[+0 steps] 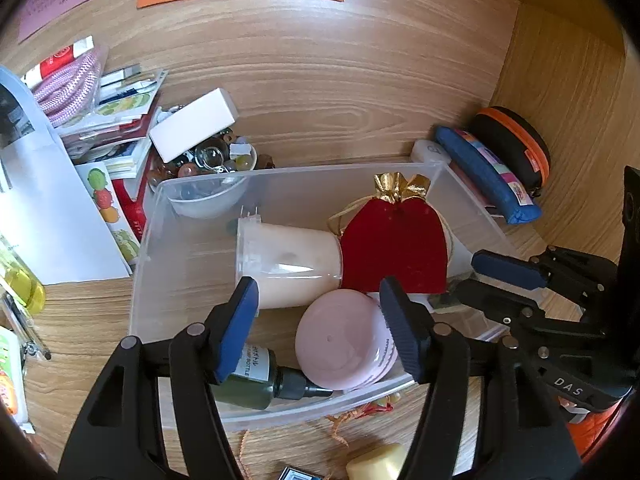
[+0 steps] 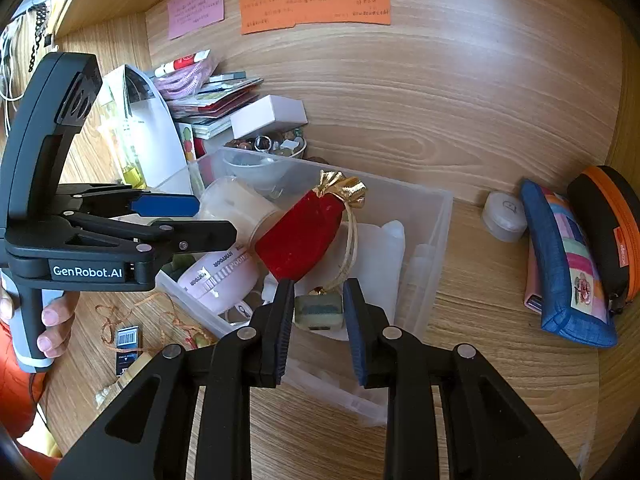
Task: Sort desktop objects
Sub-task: 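Lower the pink container into the clear box and open the left gripper while the right drops the tile, then move both grippers back to the desk toward the shell and cream tube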
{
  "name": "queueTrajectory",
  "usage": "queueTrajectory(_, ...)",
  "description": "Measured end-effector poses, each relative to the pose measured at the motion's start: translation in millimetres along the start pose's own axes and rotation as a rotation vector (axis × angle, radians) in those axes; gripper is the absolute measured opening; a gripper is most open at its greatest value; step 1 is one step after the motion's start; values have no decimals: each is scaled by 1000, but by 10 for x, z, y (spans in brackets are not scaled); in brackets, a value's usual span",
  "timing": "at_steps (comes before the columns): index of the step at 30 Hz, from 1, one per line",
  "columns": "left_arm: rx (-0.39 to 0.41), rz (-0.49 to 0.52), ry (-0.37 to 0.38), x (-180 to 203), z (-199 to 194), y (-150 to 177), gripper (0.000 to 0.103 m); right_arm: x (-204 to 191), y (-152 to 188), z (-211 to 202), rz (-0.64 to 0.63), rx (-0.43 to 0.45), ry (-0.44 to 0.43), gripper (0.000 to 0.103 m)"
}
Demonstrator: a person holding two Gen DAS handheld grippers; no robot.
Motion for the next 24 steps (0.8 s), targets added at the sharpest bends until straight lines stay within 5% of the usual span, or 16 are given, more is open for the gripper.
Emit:
queueTrajectory(9,53,-9,-55,-48,-294,78,74,-29,-18,-116,-7,25,14,37)
queueTrajectory(13,75,-17,-79,-81,-438,155,83,-108,-16,-265,-16,53,42,56)
queueTrajectory(24,103,-57,-156,-219,-757,567,97,-449,173,-568,-38,74,62,80)
Point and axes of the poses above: each gripper's, at about its wrist camera, not at the fingertips, and z roughly the way its jaws point, x to its right, y to its underside, the point moved 1 cm from there along z, roughly the way its jaws point, and after that the axes turned 10 degrees about -x, right-handed, at the moved point
